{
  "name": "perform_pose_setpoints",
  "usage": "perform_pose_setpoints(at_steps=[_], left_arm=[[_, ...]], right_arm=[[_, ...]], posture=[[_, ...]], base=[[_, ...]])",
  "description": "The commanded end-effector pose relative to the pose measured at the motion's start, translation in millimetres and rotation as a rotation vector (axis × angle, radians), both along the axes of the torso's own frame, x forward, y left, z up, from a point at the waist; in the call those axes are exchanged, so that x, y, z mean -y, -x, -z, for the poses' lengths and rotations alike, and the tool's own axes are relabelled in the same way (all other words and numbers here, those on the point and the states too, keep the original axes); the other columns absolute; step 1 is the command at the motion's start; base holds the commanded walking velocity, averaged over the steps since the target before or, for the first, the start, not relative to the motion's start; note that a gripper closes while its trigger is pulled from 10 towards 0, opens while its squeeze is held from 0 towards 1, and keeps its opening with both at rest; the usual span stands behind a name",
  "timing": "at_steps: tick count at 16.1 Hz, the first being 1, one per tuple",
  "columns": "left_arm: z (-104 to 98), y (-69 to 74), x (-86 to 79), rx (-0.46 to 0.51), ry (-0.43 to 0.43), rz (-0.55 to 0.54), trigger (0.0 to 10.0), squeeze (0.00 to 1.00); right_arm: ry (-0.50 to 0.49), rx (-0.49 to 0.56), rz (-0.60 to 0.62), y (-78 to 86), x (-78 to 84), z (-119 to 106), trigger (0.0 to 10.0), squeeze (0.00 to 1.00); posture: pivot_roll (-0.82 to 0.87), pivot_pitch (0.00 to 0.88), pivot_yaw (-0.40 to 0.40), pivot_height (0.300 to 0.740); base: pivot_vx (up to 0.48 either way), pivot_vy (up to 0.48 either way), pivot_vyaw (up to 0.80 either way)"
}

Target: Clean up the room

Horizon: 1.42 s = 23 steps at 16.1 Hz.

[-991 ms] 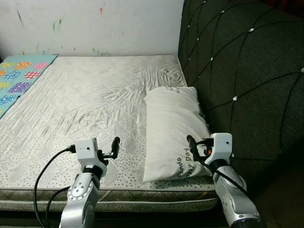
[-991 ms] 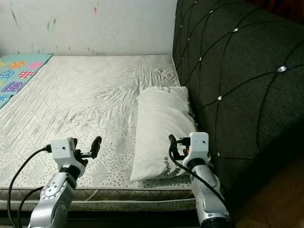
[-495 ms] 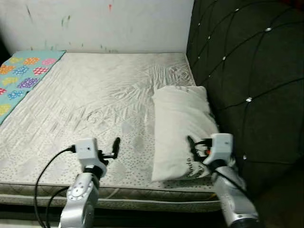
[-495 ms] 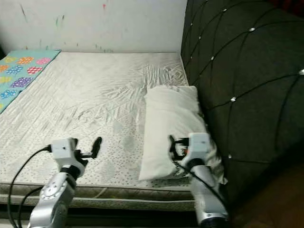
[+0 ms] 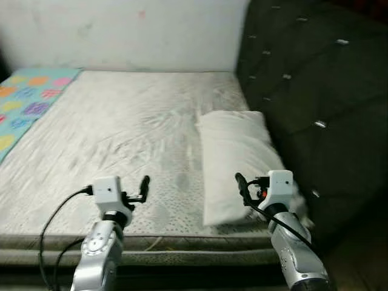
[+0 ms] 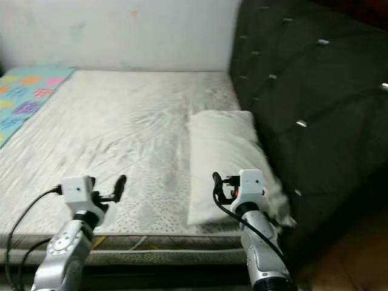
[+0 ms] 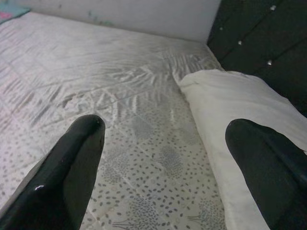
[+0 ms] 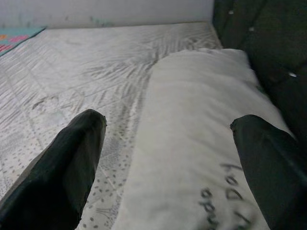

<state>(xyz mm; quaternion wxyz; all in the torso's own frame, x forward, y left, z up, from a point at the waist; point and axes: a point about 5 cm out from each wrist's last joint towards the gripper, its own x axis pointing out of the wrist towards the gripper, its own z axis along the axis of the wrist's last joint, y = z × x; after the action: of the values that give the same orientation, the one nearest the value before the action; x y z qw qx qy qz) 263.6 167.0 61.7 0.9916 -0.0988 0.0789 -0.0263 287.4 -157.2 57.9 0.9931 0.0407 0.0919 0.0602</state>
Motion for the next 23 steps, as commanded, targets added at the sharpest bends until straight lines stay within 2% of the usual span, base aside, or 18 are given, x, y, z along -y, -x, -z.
perform_pose_setpoints(at_steps=[1, 5, 12, 23], left_arm=[[-1.4, -2.5, 5.2, 0.006, -0.002, 0.014, 10.0, 0.00], [-1.1, -2.6, 5.9, 0.006, 0.006, 0.017, 10.0, 0.00], [-4.6, -1.3, 11.0, 0.044, 0.046, 0.069, 10.0, 0.00], [-3.8, -0.1, 12.5, 0.043, 0.051, 0.079, 10.0, 0.00]], right_arm=[[0.003, -0.002, 0.005, -0.9, 3.6, -0.6, 10.0, 0.00], [0.002, -0.006, 0.003, -0.9, 3.8, 0.0, 10.0, 0.00], [0.009, -0.009, -0.012, -0.2, 2.2, 1.1, 10.0, 0.00], [0.025, -0.008, -0.037, 0.3, 0.6, 0.9, 10.0, 0.00]], posture=[[-0.08, 0.000, 0.041, 0.740], [-0.08, 0.000, 0.040, 0.740], [-0.09, 0.000, 0.039, 0.740], [-0.09, 0.000, 0.039, 0.740]], base=[[0.000, 0.480, 0.00], [0.000, 0.480, 0.00], [0.000, 0.000, 0.00], [0.338, 0.000, 0.00]])
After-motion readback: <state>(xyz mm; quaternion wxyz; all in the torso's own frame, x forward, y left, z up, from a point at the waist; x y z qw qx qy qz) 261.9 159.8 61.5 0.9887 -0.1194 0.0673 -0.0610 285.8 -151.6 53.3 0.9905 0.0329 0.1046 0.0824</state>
